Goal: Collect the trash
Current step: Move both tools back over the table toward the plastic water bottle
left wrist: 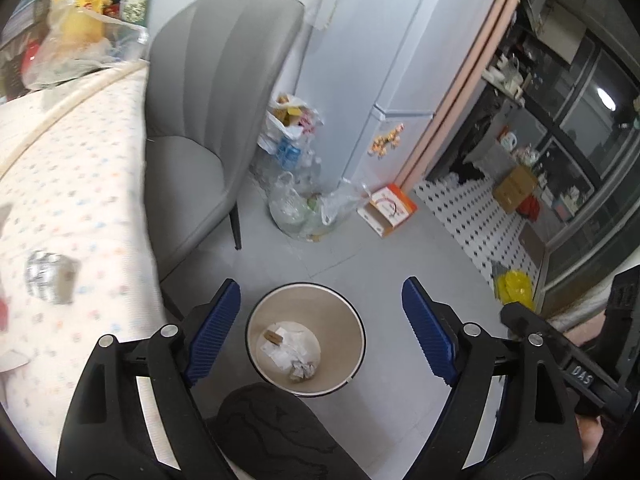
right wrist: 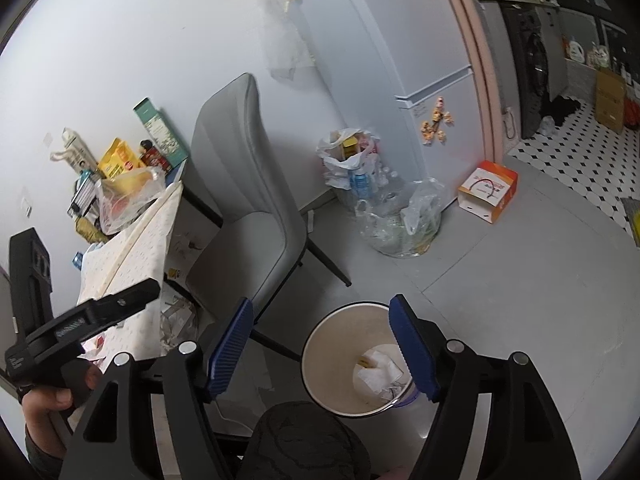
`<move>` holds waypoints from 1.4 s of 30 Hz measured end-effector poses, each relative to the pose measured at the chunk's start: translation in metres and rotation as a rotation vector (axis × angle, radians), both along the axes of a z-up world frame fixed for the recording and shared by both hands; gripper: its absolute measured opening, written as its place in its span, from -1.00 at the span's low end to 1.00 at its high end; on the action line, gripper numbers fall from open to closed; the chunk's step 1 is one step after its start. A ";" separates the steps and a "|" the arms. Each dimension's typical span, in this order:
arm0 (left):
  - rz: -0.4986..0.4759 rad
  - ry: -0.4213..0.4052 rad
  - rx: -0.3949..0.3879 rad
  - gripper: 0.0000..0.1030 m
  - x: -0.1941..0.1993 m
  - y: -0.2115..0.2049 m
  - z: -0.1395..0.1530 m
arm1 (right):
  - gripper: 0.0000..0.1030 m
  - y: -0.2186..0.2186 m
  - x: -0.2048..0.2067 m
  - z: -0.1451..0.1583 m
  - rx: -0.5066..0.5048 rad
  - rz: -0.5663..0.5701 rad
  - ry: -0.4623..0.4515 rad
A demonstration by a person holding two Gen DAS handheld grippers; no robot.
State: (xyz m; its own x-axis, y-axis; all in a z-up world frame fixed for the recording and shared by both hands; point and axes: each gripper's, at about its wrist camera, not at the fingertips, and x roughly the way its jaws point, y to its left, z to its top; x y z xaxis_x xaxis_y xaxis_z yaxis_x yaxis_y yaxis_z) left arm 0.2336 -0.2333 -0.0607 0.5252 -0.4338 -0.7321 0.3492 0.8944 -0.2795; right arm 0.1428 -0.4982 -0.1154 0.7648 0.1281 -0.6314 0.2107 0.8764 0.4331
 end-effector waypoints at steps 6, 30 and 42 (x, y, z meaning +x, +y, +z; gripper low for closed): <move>0.099 -0.068 -0.032 0.77 -0.010 0.057 0.022 | 0.74 0.035 0.006 0.015 -0.042 0.036 -0.031; 0.448 -0.286 -0.131 0.89 -0.077 0.211 0.054 | 0.86 0.165 0.003 0.068 -0.192 0.259 -0.256; 0.500 -0.295 -0.300 0.89 -0.098 0.270 0.039 | 0.86 0.218 0.005 0.071 -0.244 0.378 -0.271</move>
State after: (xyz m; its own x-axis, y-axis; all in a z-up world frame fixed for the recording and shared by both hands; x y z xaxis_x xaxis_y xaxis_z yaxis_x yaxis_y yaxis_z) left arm 0.1355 0.0371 -0.0215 0.8772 -0.2479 -0.4111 0.0114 0.8668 -0.4985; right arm 0.1474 -0.2806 -0.0444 0.8337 0.3002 -0.4634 -0.2307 0.9519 0.2016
